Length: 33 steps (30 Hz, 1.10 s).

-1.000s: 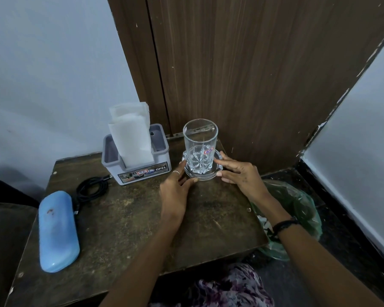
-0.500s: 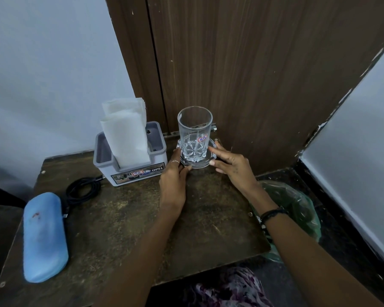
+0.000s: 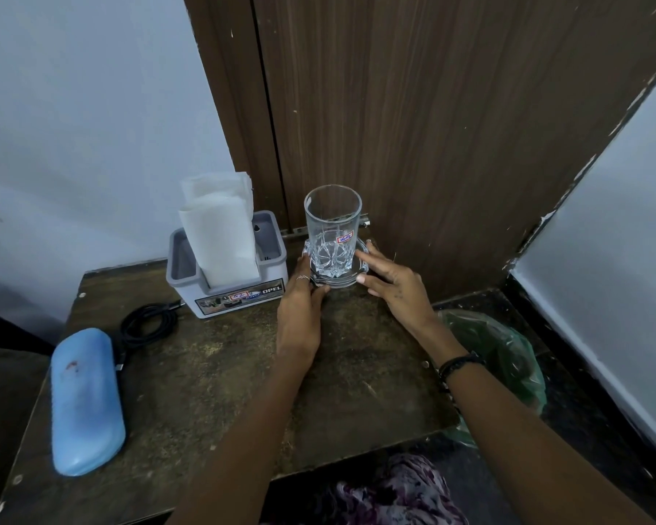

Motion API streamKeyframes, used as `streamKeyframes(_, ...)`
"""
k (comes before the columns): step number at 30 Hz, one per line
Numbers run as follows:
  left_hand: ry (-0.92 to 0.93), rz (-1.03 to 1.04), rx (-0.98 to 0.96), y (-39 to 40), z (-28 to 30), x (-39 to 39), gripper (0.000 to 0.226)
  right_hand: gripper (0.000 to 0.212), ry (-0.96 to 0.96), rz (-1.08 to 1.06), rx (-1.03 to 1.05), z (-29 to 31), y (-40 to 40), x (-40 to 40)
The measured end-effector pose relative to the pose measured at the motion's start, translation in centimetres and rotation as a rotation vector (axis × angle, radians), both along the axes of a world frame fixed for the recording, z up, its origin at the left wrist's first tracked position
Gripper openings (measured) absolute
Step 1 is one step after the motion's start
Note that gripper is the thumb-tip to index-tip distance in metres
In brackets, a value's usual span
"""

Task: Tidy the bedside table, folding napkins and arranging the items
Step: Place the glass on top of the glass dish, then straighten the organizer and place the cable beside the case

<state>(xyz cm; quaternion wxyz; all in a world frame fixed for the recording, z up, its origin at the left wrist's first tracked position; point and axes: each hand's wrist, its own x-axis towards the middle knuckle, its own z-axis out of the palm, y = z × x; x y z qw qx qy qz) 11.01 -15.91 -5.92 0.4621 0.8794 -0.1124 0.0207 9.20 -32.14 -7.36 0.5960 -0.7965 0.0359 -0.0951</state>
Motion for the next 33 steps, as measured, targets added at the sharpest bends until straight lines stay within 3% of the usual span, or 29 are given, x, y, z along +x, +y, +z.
streamKeyframes(6,0.014,-0.035,0.01,0.5,0.4,-0.8,0.07,0.072,-0.007,-0.006,0.074,0.1,0.1,-0.4)
streamKeyframes(11,0.016,-0.1,-0.11,2.1,0.8,-3.2,0.076,0.085,0.041,-0.073,0.076,0.7,1.1,-1.9)
streamKeyframes(17,0.171,-0.097,-0.254,4.8,0.7,-6.5,0.073,0.068,-0.069,-0.377,-0.171,2.2,7.6,-6.8)
streamKeyframes(21,0.188,0.018,-0.326,7.4,1.3,-8.2,0.069,0.048,-0.159,-0.259,-0.207,3.4,13.3,-8.3)
streamKeyframes(24,0.123,0.148,-0.376,9.9,2.3,-8.3,0.069,0.04,-0.144,-0.241,-0.113,4.7,15.2,-6.9)
streamKeyframes(27,0.055,0.23,-0.418,12.6,3.4,-6.9,0.068,0.041,-0.123,-0.305,-0.069,5.9,15.6,-4.9)
streamKeyframes(33,0.076,0.2,-0.34,15.6,4.4,-1.5,0.083,0.055,-0.115,-0.259,-0.303,6.6,14.5,-1.6)
